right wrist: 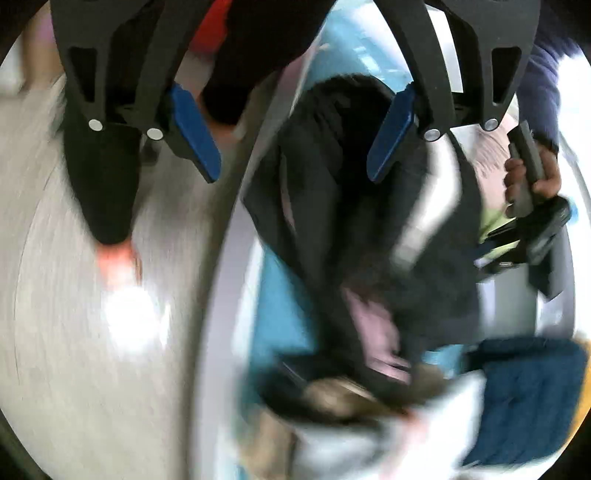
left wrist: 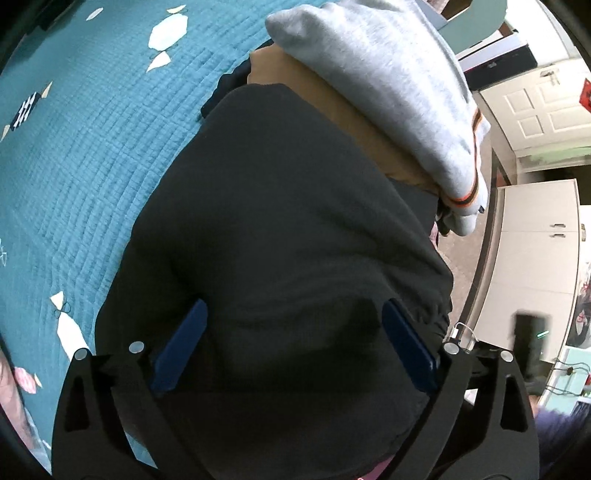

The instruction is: Fold large clothes

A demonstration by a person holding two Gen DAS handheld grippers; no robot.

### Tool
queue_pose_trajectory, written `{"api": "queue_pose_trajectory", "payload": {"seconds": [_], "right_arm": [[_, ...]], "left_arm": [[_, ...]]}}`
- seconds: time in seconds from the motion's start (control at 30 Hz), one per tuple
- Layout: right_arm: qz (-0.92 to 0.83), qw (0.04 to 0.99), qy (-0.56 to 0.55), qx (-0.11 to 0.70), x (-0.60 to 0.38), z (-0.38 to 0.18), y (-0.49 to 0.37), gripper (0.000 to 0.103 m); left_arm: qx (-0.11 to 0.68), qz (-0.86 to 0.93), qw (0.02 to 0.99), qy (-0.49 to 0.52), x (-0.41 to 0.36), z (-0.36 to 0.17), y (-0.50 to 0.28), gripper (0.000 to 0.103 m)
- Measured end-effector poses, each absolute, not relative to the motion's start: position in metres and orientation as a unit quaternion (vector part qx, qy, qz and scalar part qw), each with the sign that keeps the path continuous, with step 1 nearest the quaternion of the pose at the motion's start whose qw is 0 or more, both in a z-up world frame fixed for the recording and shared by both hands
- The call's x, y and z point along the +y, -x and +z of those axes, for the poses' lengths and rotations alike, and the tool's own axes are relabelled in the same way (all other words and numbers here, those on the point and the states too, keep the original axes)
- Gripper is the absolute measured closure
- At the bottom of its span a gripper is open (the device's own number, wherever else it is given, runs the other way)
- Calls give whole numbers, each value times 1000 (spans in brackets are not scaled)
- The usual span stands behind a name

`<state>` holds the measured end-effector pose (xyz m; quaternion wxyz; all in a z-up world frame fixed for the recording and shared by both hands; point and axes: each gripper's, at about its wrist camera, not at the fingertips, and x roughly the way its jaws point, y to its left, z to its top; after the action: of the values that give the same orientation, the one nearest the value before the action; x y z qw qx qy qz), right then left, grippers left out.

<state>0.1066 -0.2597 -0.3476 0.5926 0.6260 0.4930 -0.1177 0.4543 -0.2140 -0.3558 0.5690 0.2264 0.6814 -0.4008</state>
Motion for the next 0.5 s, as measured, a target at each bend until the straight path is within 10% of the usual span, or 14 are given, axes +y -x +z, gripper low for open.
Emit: {"api": "queue_pose_trajectory", "payload": {"seconds": [0.5], "right_arm": [[-103,473,-748,454,-205,-462,-137,13]], "left_arm": [[704,-407,559,-160,-206,-330,-460,8]]}}
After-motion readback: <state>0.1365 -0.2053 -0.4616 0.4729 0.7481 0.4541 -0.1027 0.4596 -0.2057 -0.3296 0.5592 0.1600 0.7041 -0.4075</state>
